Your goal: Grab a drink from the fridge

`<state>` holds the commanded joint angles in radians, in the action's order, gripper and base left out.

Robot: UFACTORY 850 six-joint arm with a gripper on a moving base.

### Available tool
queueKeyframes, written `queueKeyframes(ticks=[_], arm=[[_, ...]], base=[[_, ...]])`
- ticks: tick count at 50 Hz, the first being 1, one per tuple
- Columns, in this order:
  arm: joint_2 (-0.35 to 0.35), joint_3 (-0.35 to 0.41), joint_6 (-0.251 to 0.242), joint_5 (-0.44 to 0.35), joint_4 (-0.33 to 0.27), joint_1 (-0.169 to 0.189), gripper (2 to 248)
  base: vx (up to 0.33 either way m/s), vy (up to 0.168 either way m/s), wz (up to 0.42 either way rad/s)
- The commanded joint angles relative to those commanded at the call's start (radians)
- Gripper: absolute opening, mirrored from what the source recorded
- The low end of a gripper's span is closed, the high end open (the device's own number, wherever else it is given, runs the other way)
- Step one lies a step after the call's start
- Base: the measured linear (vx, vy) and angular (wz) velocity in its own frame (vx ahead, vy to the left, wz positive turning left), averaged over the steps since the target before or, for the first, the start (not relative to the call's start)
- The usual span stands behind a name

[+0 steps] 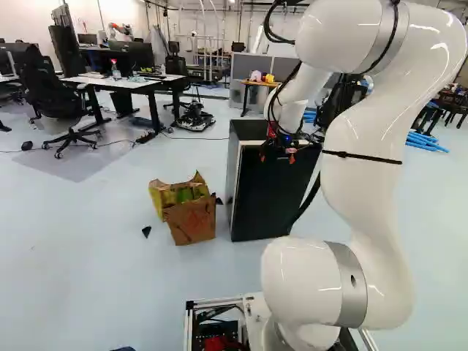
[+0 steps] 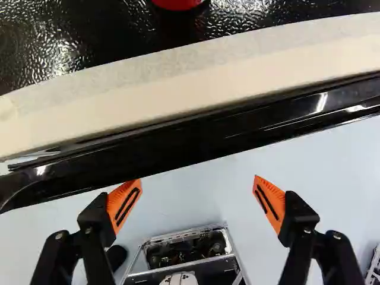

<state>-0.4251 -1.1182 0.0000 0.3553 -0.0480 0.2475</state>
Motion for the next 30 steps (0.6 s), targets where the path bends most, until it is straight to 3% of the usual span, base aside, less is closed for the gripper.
queueKeyframes(ticks=[30], arm=[[0.0, 0.0, 0.0, -0.059, 0.0, 0.0, 247]], base=[[0.0, 0.0, 0.0]])
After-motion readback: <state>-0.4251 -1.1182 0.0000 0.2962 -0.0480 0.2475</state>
